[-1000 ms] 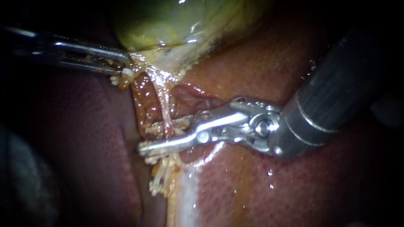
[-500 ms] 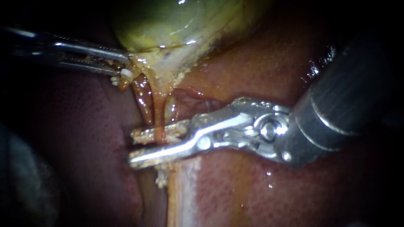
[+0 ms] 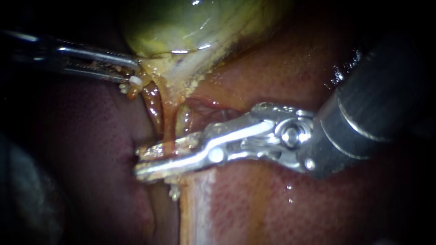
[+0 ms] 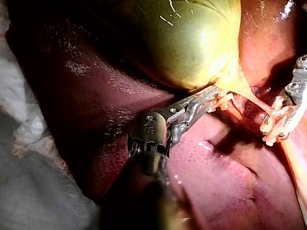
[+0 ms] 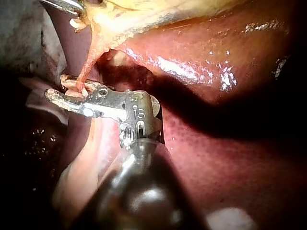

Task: Clipping second clip right tube

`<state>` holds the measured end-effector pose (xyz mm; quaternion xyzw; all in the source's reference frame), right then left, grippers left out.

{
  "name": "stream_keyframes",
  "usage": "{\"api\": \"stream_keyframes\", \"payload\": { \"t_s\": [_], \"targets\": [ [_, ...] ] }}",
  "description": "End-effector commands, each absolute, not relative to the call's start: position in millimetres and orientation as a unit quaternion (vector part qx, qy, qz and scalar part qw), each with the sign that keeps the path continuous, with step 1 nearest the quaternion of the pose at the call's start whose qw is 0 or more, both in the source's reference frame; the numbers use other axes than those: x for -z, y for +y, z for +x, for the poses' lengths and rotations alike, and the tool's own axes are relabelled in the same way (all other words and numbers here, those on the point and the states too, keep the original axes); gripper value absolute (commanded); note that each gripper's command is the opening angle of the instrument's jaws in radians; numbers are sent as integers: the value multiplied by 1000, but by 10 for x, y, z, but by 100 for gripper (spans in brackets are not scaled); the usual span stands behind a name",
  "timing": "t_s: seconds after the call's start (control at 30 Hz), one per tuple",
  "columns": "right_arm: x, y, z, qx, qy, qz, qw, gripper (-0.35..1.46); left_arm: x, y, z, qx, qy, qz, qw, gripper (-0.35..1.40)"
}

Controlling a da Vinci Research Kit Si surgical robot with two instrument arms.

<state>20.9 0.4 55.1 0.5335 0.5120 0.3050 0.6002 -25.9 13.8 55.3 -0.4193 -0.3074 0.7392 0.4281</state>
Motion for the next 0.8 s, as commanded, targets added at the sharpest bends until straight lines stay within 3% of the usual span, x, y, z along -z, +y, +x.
{"api": "stream_keyframes", "payload": {
  "t_s": [0.03,0.17,0.3,0.8],
  "targets": [
    [-551,3,209,-308,509,536,599,-2,-553,138,-259,-739,-307,-419,428,-35],
    [-552,4,208,-331,487,556,587,-35,-553,138,-259,-739,-307,-419,428,-35],
    [-554,4,205,-344,474,567,579,-35,-553,138,-259,-739,-307,-419,428,-35],
    [-557,2,203,-344,472,565,582,-35,-553,138,-259,-739,-307,-419,428,-35]
  ]
}}
